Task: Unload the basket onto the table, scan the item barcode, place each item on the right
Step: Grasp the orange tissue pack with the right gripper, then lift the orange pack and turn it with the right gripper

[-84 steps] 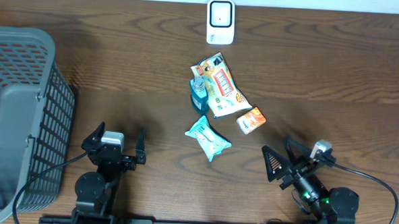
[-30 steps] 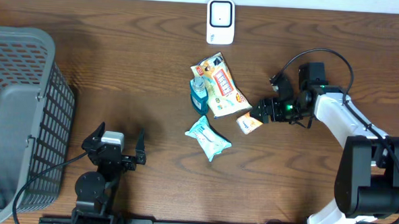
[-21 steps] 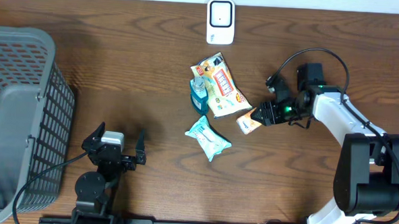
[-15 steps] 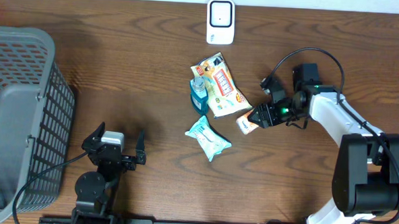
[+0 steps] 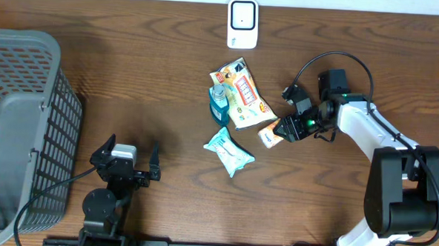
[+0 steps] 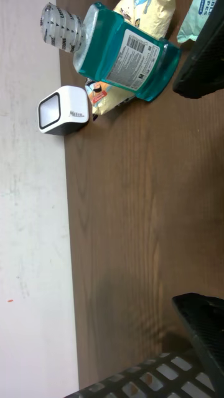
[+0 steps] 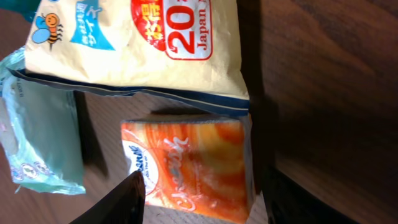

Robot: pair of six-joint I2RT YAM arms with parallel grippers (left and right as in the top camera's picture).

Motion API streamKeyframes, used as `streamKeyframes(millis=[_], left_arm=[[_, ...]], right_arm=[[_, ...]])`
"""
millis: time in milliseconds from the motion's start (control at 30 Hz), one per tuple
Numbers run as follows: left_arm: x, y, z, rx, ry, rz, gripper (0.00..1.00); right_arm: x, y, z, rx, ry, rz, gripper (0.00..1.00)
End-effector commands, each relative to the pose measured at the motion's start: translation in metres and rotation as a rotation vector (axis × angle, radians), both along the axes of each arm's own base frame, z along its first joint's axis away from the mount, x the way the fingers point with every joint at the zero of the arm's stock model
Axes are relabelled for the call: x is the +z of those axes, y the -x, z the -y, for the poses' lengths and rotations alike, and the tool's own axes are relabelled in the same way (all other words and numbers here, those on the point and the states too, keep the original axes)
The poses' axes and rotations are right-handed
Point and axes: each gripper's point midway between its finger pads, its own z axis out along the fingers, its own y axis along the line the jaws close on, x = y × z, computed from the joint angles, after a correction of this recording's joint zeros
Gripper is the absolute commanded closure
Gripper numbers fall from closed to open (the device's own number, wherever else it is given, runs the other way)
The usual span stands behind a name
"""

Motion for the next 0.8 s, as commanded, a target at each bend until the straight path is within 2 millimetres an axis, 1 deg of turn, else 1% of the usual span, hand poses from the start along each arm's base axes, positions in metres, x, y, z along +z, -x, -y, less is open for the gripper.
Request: streamKeyframes(millis=[0,67,100,200,267,333,367,433,600,767], left_arm=[[-0.015,0.002,0.002,-0.011,-0.001,-0.051,0.0],[-0.015,0.002,0.002,-0.011,-0.001,-0.051,0.0],[-0.015,0.002,0.002,-0.011,-0.001,-0.051,0.0],[-0.015,0.002,0.002,-0.011,-0.001,-0.05,0.0],[-0.015,0.002,0.002,-0.011,-0.001,-0.051,0.0],[-0.015,0.002,0.002,-0.011,-0.001,-0.051,0.0],[-0.015,0.002,0.002,-0.011,-0.001,-0.051,0.0],[-0.015,0.002,0.002,-0.011,-0.001,-0.051,0.0],[-0.015,0.002,0.002,-0.011,-0.001,-0.051,0.0],[-0.015,0.002,0.002,-0.011,-0.001,-0.051,0.0]], right_arm=[[-0.011,-0.002,-0.002,0.029,0.006,-0.005,0.45],[-0.02,0.0,-0.002,0.029,0.007,-0.032,0.45],[-0.025,0.003,-0.003,0.03,0.004,-0.051,0.47],[-0.04,0.009,-0.004,0.032,-0.008,-0.104,0.56],[-0.047,0.012,-0.005,0.032,-0.013,-0.128,0.72],[-0.049,0.014,-0.005,0.026,-0.012,-0.139,0.89],[-0.049,0.013,-0.005,0.01,-0.013,-0.148,0.92],[-0.046,0.011,-0.005,-0.03,-0.017,-0.161,0.95],[-0.043,0.007,-0.005,-0.117,-0.025,-0.199,0.99],[-0.036,-0.002,-0.004,-0.262,-0.039,-0.27,0.98]])
